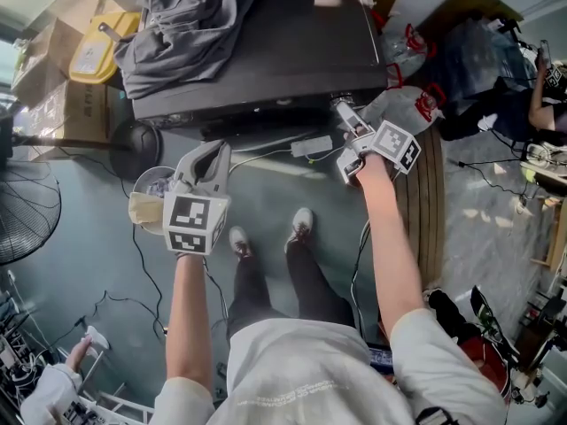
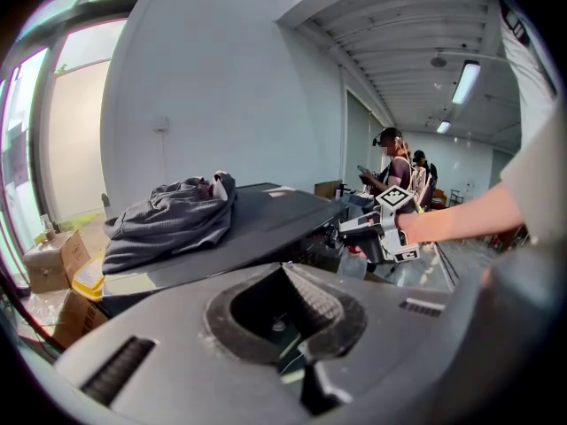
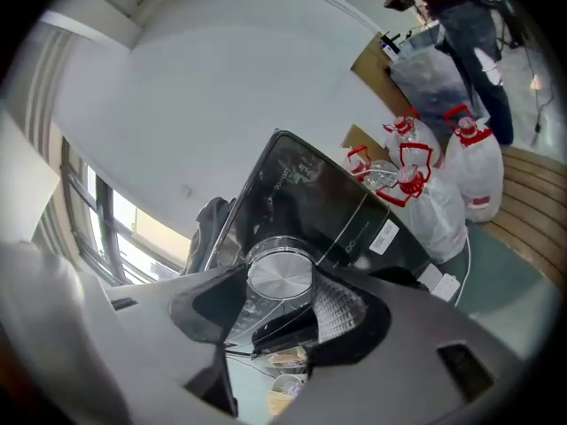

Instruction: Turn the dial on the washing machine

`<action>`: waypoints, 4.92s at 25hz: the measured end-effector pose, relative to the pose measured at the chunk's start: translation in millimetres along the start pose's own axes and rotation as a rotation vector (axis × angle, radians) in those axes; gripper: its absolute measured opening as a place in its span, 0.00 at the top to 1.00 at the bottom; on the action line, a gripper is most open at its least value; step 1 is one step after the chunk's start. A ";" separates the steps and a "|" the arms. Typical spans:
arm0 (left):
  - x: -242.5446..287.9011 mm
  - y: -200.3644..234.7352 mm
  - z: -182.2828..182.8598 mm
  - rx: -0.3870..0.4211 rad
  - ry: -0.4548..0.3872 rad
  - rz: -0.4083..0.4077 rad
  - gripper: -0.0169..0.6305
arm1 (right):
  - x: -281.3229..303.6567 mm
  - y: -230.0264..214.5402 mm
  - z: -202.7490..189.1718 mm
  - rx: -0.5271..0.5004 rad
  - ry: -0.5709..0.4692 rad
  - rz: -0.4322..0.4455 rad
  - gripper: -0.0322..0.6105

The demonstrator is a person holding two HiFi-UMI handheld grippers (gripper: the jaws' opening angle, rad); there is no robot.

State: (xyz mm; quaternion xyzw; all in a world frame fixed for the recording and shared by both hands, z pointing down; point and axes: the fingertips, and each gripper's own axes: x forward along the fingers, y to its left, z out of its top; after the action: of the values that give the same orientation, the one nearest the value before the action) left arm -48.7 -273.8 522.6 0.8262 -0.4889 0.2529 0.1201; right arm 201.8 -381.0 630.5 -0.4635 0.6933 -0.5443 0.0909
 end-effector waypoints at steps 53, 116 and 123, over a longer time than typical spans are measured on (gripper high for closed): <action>-1.3 -1.4 -22.7 -0.012 0.045 0.005 0.95 | 13.7 8.4 -2.3 -1.058 -0.006 -0.385 0.51; -190.9 43.7 152.5 0.283 -0.422 -0.087 0.95 | -247.6 320.7 -40.0 -1.223 -0.349 -0.292 0.93; -235.1 40.4 183.6 0.308 -0.524 -0.085 0.95 | -283.3 368.8 -52.5 -1.299 -0.435 -0.306 0.93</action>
State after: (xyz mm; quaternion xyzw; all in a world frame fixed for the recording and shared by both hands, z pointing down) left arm -121.2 -199.9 240.0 0.8915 -0.4241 0.0970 -0.1260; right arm 125.0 -143.8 234.4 -0.6148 0.7712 0.0785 -0.1454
